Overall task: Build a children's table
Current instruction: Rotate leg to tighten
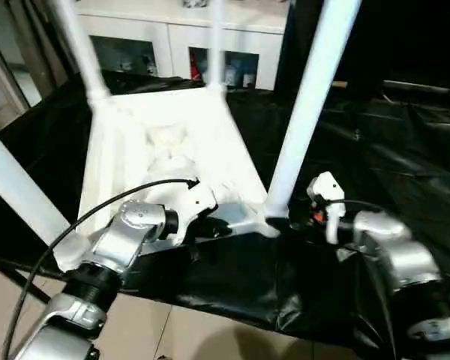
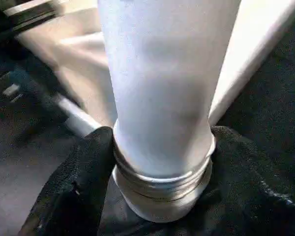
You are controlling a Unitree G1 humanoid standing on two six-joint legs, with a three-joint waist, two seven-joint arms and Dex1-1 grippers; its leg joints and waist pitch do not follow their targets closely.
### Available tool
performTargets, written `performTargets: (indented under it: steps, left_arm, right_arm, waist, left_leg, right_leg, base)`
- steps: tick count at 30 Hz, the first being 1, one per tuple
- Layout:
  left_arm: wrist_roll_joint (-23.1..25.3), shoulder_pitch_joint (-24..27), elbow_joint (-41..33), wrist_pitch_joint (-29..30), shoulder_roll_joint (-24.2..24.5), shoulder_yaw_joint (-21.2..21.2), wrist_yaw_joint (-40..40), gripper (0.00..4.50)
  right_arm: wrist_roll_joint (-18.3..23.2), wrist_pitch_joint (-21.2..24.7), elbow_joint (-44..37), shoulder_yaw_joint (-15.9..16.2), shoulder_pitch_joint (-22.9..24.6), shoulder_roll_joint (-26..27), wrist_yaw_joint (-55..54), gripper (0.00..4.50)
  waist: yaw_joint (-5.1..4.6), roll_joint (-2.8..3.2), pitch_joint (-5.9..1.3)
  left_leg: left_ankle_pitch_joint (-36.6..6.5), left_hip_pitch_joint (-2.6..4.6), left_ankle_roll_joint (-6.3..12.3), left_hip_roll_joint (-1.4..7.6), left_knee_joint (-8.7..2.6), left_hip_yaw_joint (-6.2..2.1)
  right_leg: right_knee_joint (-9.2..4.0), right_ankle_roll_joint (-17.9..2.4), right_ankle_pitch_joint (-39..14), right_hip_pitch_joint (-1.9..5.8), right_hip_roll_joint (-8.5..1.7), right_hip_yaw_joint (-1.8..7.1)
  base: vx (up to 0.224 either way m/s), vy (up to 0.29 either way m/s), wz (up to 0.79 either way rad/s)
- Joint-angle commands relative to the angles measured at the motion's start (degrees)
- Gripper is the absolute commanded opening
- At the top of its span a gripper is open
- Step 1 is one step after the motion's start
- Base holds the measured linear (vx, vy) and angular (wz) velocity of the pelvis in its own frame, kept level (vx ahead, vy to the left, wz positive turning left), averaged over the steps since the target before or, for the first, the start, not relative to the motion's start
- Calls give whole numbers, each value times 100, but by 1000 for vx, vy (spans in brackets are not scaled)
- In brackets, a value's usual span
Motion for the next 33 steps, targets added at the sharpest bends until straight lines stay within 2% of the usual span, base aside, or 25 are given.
performTargets:
  steps: [1, 2, 3, 4, 5, 6, 7, 10, 12, 14, 16, 17, 20, 22, 24, 28, 30, 33]
  left_arm:
    - [-177, -162, 298, -1, -419, 316, 722, 0]
    - [-147, -248, 437, -16, -529, 355, 938, 0]
    - [-130, -288, 508, -40, -578, 366, 1030, 0]
    - [-35, -450, 784, -129, -759, 375, 1373, 0]
    - [27, -560, 968, -188, -882, 394, 1632, 0]
    - [71, -641, 1096, -230, -977, 392, 1797, 0]
    - [89, -683, 1158, -266, -1030, 390, 1872, 0]
    - [132, -794, 1308, -381, -1190, 347, 1932, 0]
    - [185, -812, 1326, -458, -1192, 297, 1823, 0]
    - [176, -803, 1324, -470, -1178, 292, 1746, 0]
    - [174, -756, 1279, -597, -1068, 236, 1513, 0]
    - [145, -725, 1235, -641, -1014, 231, 1386, 0]
    - [55, -625, 1122, -768, -826, 233, 1003, 0]
    - [-15, -538, 1017, -824, -675, 212, 659, 0]
    - [-105, -449, 892, -882, -523, 214, 300, 0]
    - [-283, -309, 601, -823, -265, 237, -267, 0]
    - [-329, -277, 520, -803, -215, 236, -395, 0]
    - [-571, -81, 83, -650, -14, 185, -994, 0]
  right_arm:
    - [-56, 27, 286, -66, 5, 327, -749, 273]
    - [-88, 24, 347, -100, -2, 454, -996, 272]
    - [-105, 11, 366, -110, -5, 514, -1105, 272]
    - [-262, -41, 519, -156, -72, 770, -1763, 272]
    - [-349, -62, 610, -169, -118, 935, -2114, 272]
    - [-444, -120, 662, -132, -155, 1075, -2356, 272]
    - [-508, -157, 679, -87, -173, 1149, -2448, 272]
    - [-563, -272, 626, 86, -187, 1405, -2376, 272]
    - [-481, -373, 575, 55, -188, 1474, -2215, 328]
    - [-422, -428, 553, 41, -196, 1465, -2105, 342]
    - [-277, -436, 459, -13, -217, 1340, -1846, 360]
    - [-227, -446, 396, -24, -227, 1241, -1682, 372]
    - [-162, -544, 157, 38, -215, 802, -999, 398]
    - [-47, -543, -1, 61, -160, 483, -439, 398]
    - [7, -527, -72, 76, -131, 153, 33, 398]
    - [33, -473, -171, 148, -38, -369, 821, 398]
    - [51, -453, -200, 165, -13, -454, 969, 398]
    - [158, -383, -198, 158, 3, -615, 1299, 398]
  waist:
    - [30, -110, -389]
    - [32, -123, -395]
    - [20, -121, -397]
    - [29, -68, -390]
    - [-2, -81, -379]
    - [-3, -95, -390]
    - [8, -77, -393]
    - [10, -76, -387]
    - [5, -77, -389]
    - [4, -70, -392]
    - [6, -95, -394]
    - [5, -85, -396]
    - [21, -95, -408]
    - [49, -108, -418]
    - [39, -104, -418]
    - [69, -101, -411]
    - [92, -103, -411]
    - [123, -101, -433]
  left_leg:
    - [-951, 37, 279, 69, -354, -7]
    - [-990, 48, 195, 67, -365, -22]
    - [-973, 31, 205, 66, -368, -23]
    - [-1015, 45, 215, 61, -367, -20]
    - [-1069, 44, 173, 52, -372, -20]
    - [-1064, 35, 144, 44, -380, -25]
    - [-1098, 60, 121, 47, -377, -25]
    - [-1157, 35, 199, 47, -387, -36]
    - [-1199, 39, 244, 57, -392, -38]
    - [-1198, 33, 260, 60, -392, -38]
    - [-1210, 30, 291, 57, -392, -38]
    - [-1183, 30, 304, 66, -395, -42]
    - [-1049, 17, 387, 74, -376, -30]
    - [-951, 6, 444, 76, -365, -32]
    - [-900, -18, 529, 77, -361, -30]
    - [-902, 12, 522, 97, -359, -24]
    - [-910, 15, 529, 113, -361, -24]
    - [-762, 10, 562, 128, -354, -21]
  right_leg:
    - [-478, -999, -1730, 312, -330, 218]
    - [-502, -894, -1957, 323, -344, 213]
    - [-495, -893, -1920, 325, -342, 217]
    - [-512, -868, -1939, 298, -335, 224]
    - [-529, -849, -2003, 292, -328, 221]
    - [-524, -819, -2042, 317, -325, 211]
    - [-543, -780, -2127, 302, -339, 213]
    - [-554, -746, -2134, 318, -342, 210]
    - [-563, -737, -2148, 315, -345, 211]
    - [-552, -768, -2073, 319, -345, 212]
    - [-558, -749, -2120, 326, -352, 210]
    - [-550, -766, -2080, 326, -354, 211]
    - [-516, -867, -1755, 340, -349, 219]
    - [-493, -914, -1600, 375, -353, 212]
    - [-465, -953, -1456, 377, -353, 213]
    - [-471, -1032, -1534, 350, -350, 209]
    - [-457, -1053, -1490, 350, -353, 216]
    - [-402, -1176, -1149, 349, -352, 223]
  base:
    - [0, 0, 0]
    - [0, 0, 0]
    - [0, 0, 0]
    - [0, 0, 0]
    - [0, 0, 0]
    - [0, 0, 0]
    - [0, 0, 0]
    - [0, 0, 0]
    - [0, 0, 0]
    - [0, 0, 0]
    - [0, 0, 0]
    - [0, 0, 0]
    - [0, 0, 0]
    - [0, 0, 0]
    - [0, 0, 0]
    - [0, 0, 0]
    - [0, 0, 0]
    - [0, 0, 0]
